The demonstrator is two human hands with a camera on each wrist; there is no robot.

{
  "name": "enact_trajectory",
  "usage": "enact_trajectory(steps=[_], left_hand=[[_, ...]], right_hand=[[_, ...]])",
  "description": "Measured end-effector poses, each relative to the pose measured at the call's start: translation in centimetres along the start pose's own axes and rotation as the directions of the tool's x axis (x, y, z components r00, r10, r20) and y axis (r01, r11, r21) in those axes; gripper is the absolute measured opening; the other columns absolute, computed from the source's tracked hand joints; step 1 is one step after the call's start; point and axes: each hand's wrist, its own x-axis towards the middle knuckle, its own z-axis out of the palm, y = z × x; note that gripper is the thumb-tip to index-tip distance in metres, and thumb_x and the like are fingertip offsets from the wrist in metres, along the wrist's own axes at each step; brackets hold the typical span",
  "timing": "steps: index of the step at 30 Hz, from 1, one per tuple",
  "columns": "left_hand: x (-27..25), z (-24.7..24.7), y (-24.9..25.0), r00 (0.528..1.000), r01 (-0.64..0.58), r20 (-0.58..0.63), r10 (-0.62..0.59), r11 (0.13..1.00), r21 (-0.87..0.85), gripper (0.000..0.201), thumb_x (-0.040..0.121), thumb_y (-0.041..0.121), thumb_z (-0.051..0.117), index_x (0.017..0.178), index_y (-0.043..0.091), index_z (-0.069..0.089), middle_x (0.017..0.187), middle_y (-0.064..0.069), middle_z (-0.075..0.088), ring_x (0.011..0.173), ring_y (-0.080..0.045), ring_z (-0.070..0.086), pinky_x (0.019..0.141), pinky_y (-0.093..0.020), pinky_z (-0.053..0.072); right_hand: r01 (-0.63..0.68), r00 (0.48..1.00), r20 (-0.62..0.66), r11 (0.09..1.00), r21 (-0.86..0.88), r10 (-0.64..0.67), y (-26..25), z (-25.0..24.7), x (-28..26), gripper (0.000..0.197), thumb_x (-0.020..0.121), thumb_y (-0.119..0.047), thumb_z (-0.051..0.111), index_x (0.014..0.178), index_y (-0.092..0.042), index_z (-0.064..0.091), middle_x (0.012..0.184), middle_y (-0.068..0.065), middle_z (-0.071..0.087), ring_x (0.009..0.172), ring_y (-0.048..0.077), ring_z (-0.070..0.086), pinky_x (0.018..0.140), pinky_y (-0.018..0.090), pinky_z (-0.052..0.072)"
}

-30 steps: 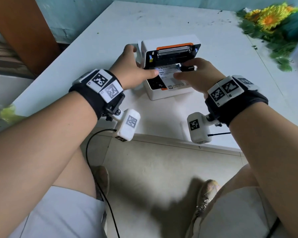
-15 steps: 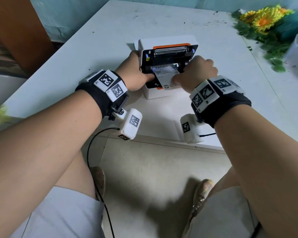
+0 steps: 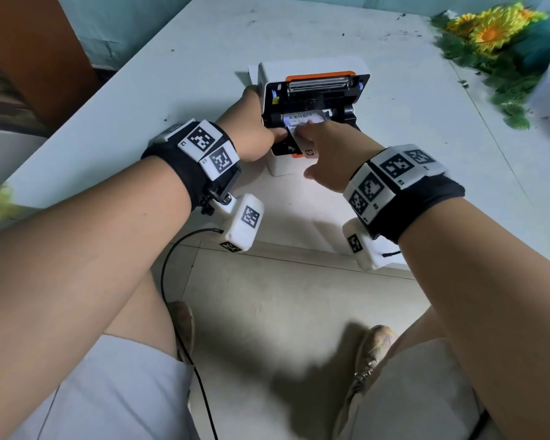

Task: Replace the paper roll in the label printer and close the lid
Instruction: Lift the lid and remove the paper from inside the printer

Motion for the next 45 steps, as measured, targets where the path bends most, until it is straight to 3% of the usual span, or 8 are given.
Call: enact_trajectory(steps=[5,11,16,26,32,36,41,45], left_hand=[[-0.1,0.2,0.0,1.0,0.0,-0.006,0.0,1.0,-0.001,0.074,0.097,0.022,0.073,0.156,0.015,0.03,0.136,-0.002,0.066,0.126,-0.023,0.064,0.112,-0.042,0.049],[-0.1,0.2,0.0,1.0,-0.014,0.0,0.014,1.0,-0.017,0.073,0.098,0.021,0.072,0.157,0.014,0.029,0.138,-0.003,0.065,0.126,-0.022,0.062,0.112,-0.039,0.047],[-0.2,0.3,-0.1,1.0,-0.009,0.018,0.011,0.996,-0.093,0.071,0.098,0.017,0.071,0.156,0.019,0.03,0.133,-0.005,0.069,0.125,-0.026,0.066,0.112,-0.045,0.049],[-0.1,0.8,-0.2,0.997,0.017,-0.075,-0.035,0.971,-0.239,0.07,0.078,0.02,0.082,0.143,0.025,0.055,0.11,-0.001,0.08,0.102,-0.02,0.077,0.1,-0.047,0.059],[0.2,0.9,-0.2,0.995,0.016,-0.089,-0.037,0.975,-0.222,0.068,0.08,0.02,0.082,0.143,0.025,0.054,0.113,0.0,0.078,0.106,-0.02,0.075,0.102,-0.047,0.058],[0.0,0.9,-0.1,0.995,0.016,-0.098,-0.036,0.98,-0.197,0.07,0.081,0.022,0.082,0.145,0.025,0.053,0.114,-0.001,0.078,0.105,-0.021,0.075,0.101,-0.047,0.058],[-0.4,1.0,0.3,0.987,0.035,-0.154,-0.043,0.998,-0.054,0.052,0.087,0.034,0.082,0.131,0.014,0.062,0.113,-0.004,0.075,0.105,-0.024,0.072,0.098,-0.043,0.057],[-0.9,0.8,0.7,0.971,0.048,-0.236,-0.037,0.998,0.04,0.061,0.084,0.044,0.083,0.122,0.004,0.055,0.095,0.0,0.056,0.09,-0.023,0.058,0.074,-0.035,0.046]], right_hand=[[-0.008,1.0,-0.029,1.0,-0.027,0.007,0.4,0.0,0.2,0.019,0.096,0.007,0.047,0.097,-0.007,0.059,0.09,0.006,0.055,0.084,0.03,0.049,0.054,0.028,0.03],[-0.04,0.997,-0.063,0.999,0.008,0.04,0.8,0.7,0.7,0.032,0.098,0.002,0.043,0.11,-0.009,0.072,0.102,0.015,0.071,0.092,0.038,0.065,0.064,0.032,0.038],[-0.055,0.996,-0.066,0.998,0.026,0.056,0.8,0.3,0.3,0.023,0.101,0.001,0.043,0.089,-0.013,0.057,0.077,0.002,0.053,0.076,0.029,0.051,0.053,0.03,0.029],[-0.079,0.993,-0.083,0.997,-0.001,0.078,0.5,0.0,-0.7,0.033,0.091,0.007,0.041,0.069,-0.016,0.033,0.069,0.002,0.038,0.064,0.025,0.034,0.054,0.03,0.023],[-0.12,0.989,-0.091,0.992,-0.035,0.117,0.0,-0.6,-1.5,0.032,0.095,0.004,0.042,0.074,-0.019,0.049,0.073,0.001,0.047,0.073,0.029,0.047,0.054,0.028,0.027],[-0.119,0.989,-0.101,0.989,-0.082,0.11,-0.4,-0.7,-1.8,0.047,0.097,0.0,0.044,0.128,-0.024,0.069,0.101,0.001,0.062,0.089,0.03,0.058,0.057,0.026,0.032],[-0.113,0.983,-0.154,0.99,-0.086,0.099,-0.4,-0.1,-2.1,0.032,0.1,-0.003,0.045,0.111,-0.023,0.067,0.097,0.001,0.066,0.085,0.03,0.056,0.053,0.027,0.023],[-0.117,0.975,-0.196,0.991,-0.062,0.103,-0.8,-0.2,-2.1,0.037,0.099,-0.002,0.045,0.118,-0.025,0.067,0.098,0.001,0.067,0.085,0.03,0.056,0.056,0.028,0.028]])
